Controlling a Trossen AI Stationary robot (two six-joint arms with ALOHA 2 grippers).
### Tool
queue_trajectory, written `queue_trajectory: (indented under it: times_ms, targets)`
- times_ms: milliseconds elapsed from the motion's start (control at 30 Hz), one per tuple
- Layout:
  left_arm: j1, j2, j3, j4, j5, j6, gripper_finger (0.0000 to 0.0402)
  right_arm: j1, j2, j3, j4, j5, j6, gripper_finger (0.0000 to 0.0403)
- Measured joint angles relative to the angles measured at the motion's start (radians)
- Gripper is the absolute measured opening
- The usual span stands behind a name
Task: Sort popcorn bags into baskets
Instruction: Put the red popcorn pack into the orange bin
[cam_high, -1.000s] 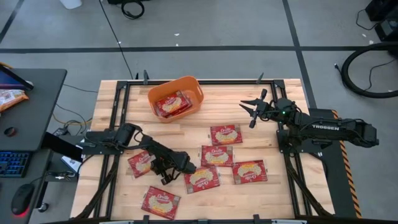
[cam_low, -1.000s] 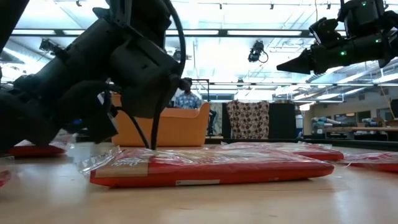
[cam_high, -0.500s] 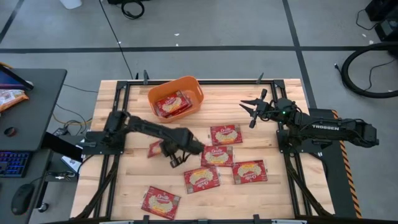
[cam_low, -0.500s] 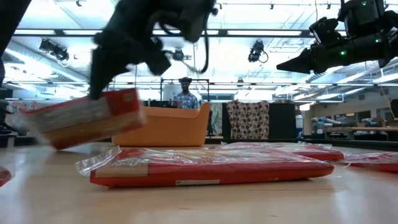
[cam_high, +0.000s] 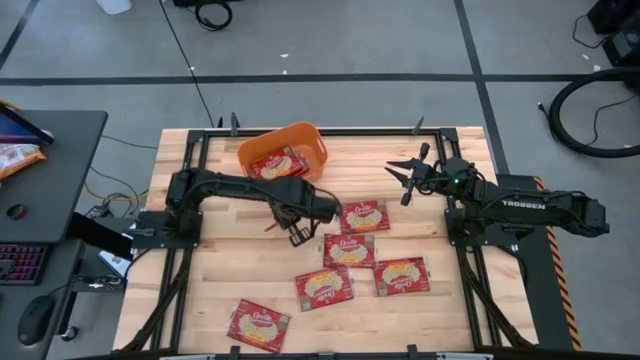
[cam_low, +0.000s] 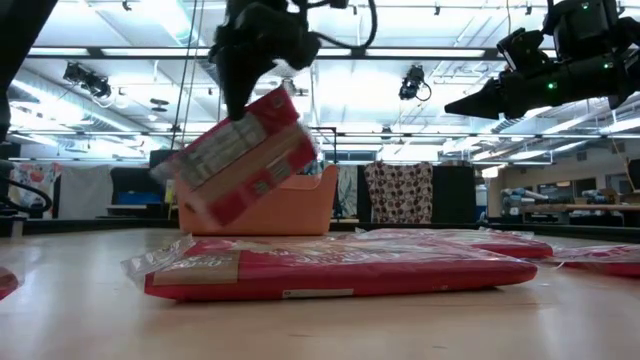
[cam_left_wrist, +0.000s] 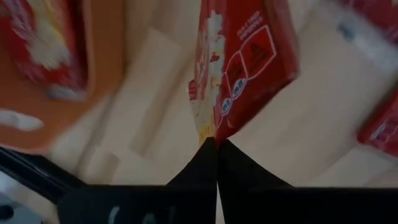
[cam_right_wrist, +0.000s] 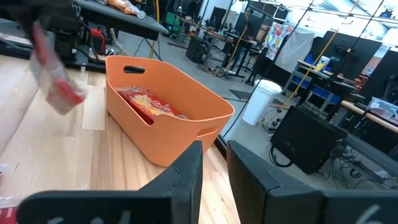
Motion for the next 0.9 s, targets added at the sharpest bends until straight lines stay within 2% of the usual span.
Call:
queue_trajectory:
  times_ms: [400, 733, 900]
  targets:
    - [0.121, -0.022, 0.212, -0.002, -0.105, 0.109, 0.0, 0.0, 0.0, 0.0, -0.003, 0.002, 0.0, 0.0079]
    - [0.278, -0.115, 0.213, -0.004, -0.184, 0.161, 0.0, 0.0, 0.01, 0.0, 0.004, -0.007, 0.007, 0.0079]
    - [0.38, -0.115, 0.129, -0.003, -0.185, 0.206, 0.0, 0.0, 0.011, 0.0, 0.011, -0.007, 0.01, 0.0079]
